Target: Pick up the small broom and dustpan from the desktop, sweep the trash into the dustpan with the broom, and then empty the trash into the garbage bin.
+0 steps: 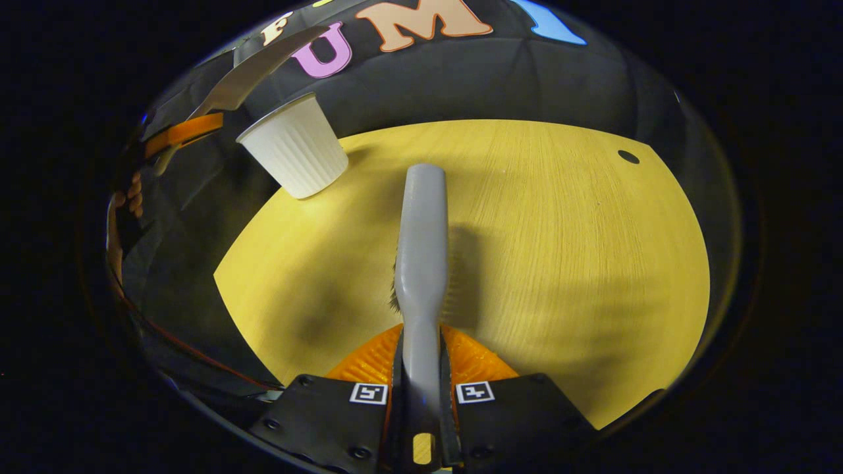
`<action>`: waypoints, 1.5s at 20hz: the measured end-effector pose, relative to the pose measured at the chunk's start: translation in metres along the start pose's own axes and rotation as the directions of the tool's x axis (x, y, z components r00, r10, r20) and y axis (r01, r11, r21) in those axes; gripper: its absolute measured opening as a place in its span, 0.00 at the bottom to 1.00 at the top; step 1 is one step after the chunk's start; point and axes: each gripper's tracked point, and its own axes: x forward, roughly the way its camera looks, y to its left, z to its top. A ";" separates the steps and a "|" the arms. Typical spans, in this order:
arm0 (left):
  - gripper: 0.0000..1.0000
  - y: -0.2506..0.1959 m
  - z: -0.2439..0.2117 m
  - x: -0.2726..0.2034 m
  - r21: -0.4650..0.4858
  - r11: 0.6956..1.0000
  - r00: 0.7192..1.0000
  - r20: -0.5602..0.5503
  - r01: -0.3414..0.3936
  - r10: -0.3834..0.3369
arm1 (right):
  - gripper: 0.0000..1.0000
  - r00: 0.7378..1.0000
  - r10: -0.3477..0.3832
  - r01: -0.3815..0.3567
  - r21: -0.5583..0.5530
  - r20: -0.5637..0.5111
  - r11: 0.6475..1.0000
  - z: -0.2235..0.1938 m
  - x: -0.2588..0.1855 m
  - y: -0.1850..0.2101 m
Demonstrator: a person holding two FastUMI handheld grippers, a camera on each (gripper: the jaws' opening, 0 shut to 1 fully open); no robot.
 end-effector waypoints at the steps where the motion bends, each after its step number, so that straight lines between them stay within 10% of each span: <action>1: 0.25 0.004 0.000 0.000 0.015 0.999 0.999 -0.008 -0.031 0.031 | 0.24 1.000 0.010 -0.010 -0.002 0.004 1.000 0.001 -0.001 0.000; 6: 0.25 0.056 -0.009 -0.015 0.199 0.953 0.965 -0.083 -0.228 0.248 | 0.24 0.999 0.027 -0.027 -0.008 0.023 1.000 -0.001 0.002 0.001; 13: 0.24 0.149 -0.032 -0.004 0.549 0.782 0.895 -0.130 -0.294 0.427 | 0.23 1.000 -0.009 0.009 -0.007 0.012 1.000 0.000 0.001 -0.001; 14: 0.25 0.154 -0.037 -0.003 0.616 0.739 0.882 -0.146 -0.274 0.448 | 0.23 1.000 -0.010 0.010 -0.007 0.008 1.000 -0.001 0.000 -0.001; 20: 0.26 0.187 -0.010 0.013 0.970 0.233 0.853 -0.066 -0.067 0.518 | 0.24 1.000 -0.021 0.021 -0.028 -0.009 0.999 0.001 -0.003 -0.003; 23: 0.24 0.205 -0.002 0.013 0.996 0.087 0.835 -0.057 0.011 0.547 | 0.24 1.000 -0.021 0.021 -0.034 -0.007 0.999 0.001 -0.003 -0.005; 25: 0.24 0.207 -0.002 0.013 0.993 0.121 0.841 -0.071 0.007 0.537 | 0.24 0.999 -0.034 0.033 -0.037 -0.007 0.999 0.002 -0.003 -0.005; 30: 0.25 0.196 -0.021 0.017 0.771 0.611 0.880 -0.150 -0.180 0.450 | 0.23 0.999 -0.028 0.028 -0.002 0.023 1.000 0.005 -0.002 -0.003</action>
